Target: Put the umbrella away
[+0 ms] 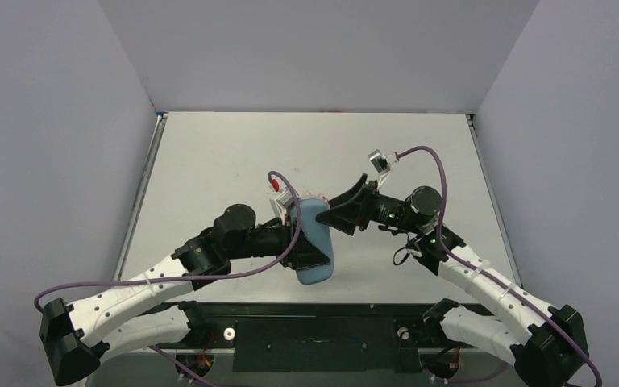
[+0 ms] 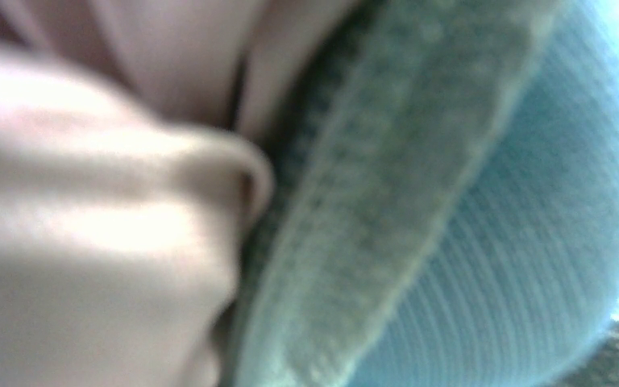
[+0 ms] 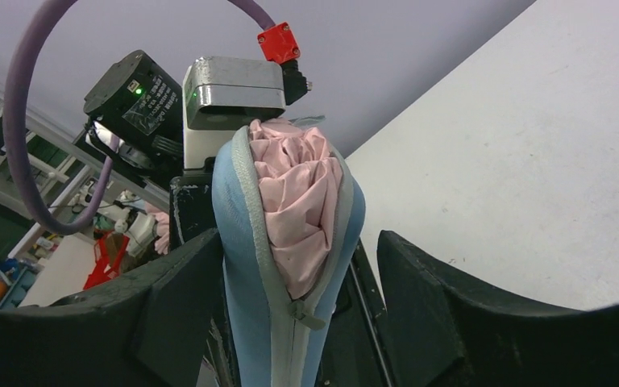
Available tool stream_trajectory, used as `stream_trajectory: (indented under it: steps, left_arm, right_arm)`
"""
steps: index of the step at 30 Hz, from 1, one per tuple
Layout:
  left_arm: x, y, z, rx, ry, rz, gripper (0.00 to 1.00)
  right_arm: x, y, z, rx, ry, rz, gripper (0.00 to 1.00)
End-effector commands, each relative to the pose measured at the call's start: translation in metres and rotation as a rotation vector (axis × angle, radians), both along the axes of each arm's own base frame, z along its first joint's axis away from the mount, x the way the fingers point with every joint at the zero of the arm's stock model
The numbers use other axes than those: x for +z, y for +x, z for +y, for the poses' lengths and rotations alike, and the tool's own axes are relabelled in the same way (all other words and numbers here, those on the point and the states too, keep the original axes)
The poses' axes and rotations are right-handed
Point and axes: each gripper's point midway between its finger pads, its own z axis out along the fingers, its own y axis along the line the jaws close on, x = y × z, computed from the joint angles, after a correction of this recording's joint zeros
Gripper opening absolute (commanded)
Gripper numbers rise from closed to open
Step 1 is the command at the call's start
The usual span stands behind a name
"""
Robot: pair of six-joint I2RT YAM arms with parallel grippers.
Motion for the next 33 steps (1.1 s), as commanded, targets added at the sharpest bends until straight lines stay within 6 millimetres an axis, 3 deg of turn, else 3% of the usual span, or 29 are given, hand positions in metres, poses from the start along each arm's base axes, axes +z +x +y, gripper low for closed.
stream_trajectory:
  steps: [1, 4, 5, 8, 10, 12, 13, 17, 18, 19, 24, 33]
  left_arm:
    - [0.061, 0.0, -0.007, -0.037, -0.178, -0.111, 0.0]
    - [0.061, 0.0, -0.008, -0.038, -0.177, -0.111, 0.0]
    - [0.06, 0.0, -0.008, -0.037, -0.175, -0.112, 0.0]
    - [0.058, 0.002, -0.006, -0.029, -0.17, -0.114, 0.0]
    - [0.058, 0.002, -0.004, -0.023, -0.17, -0.116, 0.07]
    - [0.056, 0.002, -0.002, -0.02, -0.167, -0.115, 0.29]
    - [0.055, 0.003, -0.002, -0.018, -0.163, -0.114, 0.45]
    - [0.049, 0.005, 0.003, 0.001, -0.143, -0.116, 0.81]
    - [0.047, 0.006, 0.006, 0.011, -0.132, -0.114, 0.86]
    - [0.045, 0.008, 0.007, 0.021, -0.125, -0.118, 0.99]
    - [0.027, 0.011, 0.026, 0.068, -0.034, -0.113, 0.97]
    - [-0.015, 0.029, 0.077, 0.218, 0.181, -0.104, 0.97]
  right_arm:
    - [0.028, -0.011, 0.009, 0.066, 0.099, -0.065, 0.61]
    - [0.028, -0.014, 0.015, 0.086, 0.112, -0.059, 0.47]
    - [0.028, -0.014, 0.015, 0.087, 0.111, -0.058, 0.36]
    - [0.029, -0.017, 0.016, 0.093, 0.123, -0.067, 0.14]
    - [0.032, -0.019, 0.016, 0.093, 0.134, -0.072, 0.0]
    - [0.032, -0.019, 0.015, 0.086, 0.139, -0.073, 0.0]
    - [0.033, -0.019, 0.015, 0.084, 0.14, -0.073, 0.0]
    - [0.028, -0.013, 0.016, 0.06, 0.117, -0.06, 0.0]
    - [0.025, -0.01, 0.016, 0.047, 0.104, -0.045, 0.0]
    - [0.024, -0.008, 0.016, 0.039, 0.097, -0.049, 0.0]
    - [0.013, 0.004, 0.013, -0.012, 0.047, -0.027, 0.0]
    - [-0.026, 0.019, 0.006, -0.097, -0.058, 0.034, 0.0]
